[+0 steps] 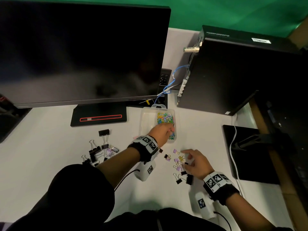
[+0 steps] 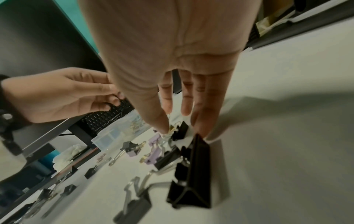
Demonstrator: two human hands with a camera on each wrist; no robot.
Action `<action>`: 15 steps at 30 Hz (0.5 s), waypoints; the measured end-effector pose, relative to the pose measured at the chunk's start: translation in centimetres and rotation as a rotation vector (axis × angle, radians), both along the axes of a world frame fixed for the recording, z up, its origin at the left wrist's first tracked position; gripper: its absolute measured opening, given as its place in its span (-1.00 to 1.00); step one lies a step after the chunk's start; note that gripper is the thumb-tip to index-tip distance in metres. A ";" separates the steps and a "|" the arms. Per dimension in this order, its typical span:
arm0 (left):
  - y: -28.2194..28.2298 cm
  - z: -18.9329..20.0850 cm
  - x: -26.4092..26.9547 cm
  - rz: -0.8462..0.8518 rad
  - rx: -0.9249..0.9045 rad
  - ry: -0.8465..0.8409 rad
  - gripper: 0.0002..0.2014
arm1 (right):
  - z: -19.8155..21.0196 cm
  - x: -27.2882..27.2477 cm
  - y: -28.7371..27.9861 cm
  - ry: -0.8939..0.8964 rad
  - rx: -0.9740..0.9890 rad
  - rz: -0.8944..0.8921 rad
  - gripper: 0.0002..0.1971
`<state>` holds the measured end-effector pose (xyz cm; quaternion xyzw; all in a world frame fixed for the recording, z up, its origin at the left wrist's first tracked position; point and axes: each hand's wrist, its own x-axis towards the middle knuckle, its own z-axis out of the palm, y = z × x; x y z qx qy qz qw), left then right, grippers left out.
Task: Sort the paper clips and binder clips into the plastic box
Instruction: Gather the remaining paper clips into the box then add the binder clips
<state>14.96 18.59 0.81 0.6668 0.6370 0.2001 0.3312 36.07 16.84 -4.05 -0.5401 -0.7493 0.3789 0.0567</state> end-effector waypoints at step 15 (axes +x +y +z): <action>-11.3 -5.4 -9.9 0.403 0.017 0.323 -0.55 | 0.1 -4.5 -1.7 -0.102 -0.094 0.153 -0.12</action>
